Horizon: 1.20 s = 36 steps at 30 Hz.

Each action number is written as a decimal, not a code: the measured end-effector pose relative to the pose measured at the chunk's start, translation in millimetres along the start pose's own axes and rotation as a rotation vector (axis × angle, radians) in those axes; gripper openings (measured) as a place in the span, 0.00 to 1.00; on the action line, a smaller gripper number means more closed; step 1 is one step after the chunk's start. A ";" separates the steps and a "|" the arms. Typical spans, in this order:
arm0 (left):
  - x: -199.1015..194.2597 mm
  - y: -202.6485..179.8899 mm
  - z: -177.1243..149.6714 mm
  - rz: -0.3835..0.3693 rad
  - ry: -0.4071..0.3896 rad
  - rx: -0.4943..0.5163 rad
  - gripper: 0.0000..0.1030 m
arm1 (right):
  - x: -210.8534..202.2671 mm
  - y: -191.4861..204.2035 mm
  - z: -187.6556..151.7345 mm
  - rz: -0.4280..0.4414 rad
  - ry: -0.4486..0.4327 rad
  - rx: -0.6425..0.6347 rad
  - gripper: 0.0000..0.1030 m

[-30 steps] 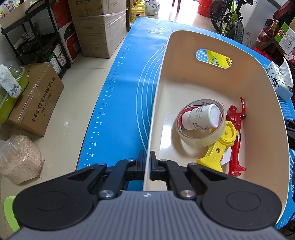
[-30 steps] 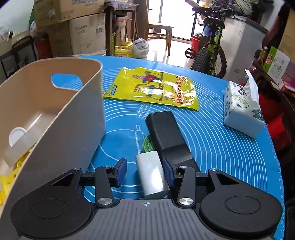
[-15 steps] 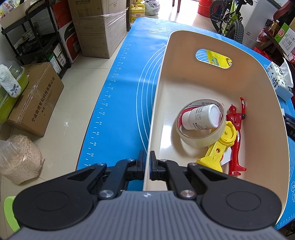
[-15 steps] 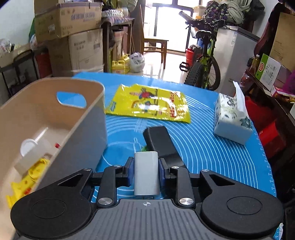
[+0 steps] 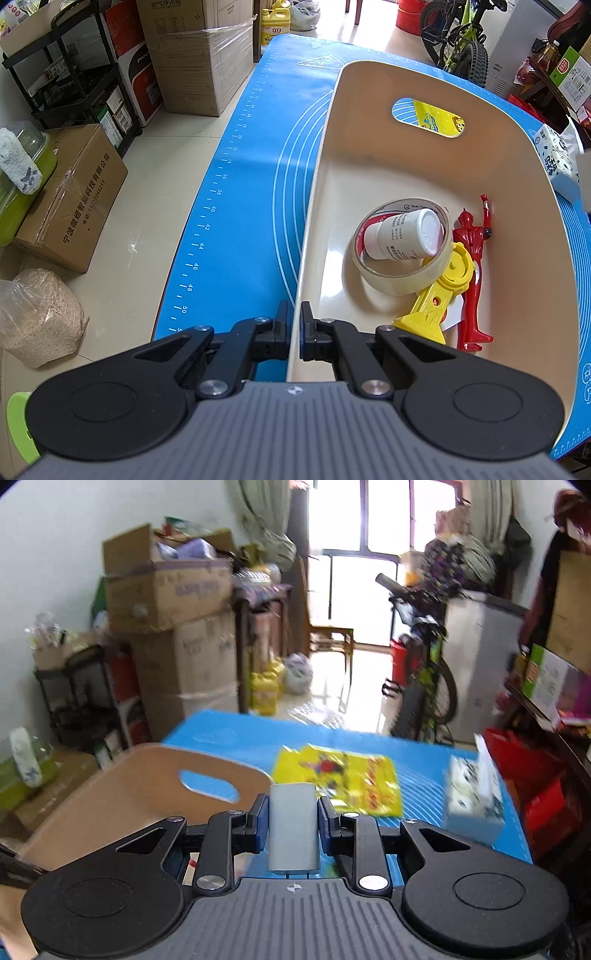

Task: Organize rigid objects
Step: 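Carry the white charger into the basket and release it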

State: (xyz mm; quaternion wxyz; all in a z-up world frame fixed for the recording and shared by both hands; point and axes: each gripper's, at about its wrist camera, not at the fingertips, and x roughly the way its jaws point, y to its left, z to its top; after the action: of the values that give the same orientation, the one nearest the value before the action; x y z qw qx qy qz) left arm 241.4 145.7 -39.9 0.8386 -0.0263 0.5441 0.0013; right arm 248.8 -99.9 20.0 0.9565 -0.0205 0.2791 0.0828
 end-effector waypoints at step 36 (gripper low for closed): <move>1.0 -1.9 -0.1 0.005 0.001 0.007 0.05 | 35.1 61.5 -21.0 0.079 0.223 -0.056 0.46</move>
State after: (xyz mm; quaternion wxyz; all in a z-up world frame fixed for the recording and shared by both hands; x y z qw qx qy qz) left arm 241.8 143.9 -40.8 0.8384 -0.0222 0.5445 0.0014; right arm 256.4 -36.0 -16.1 0.9144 -0.0455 0.3821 0.1255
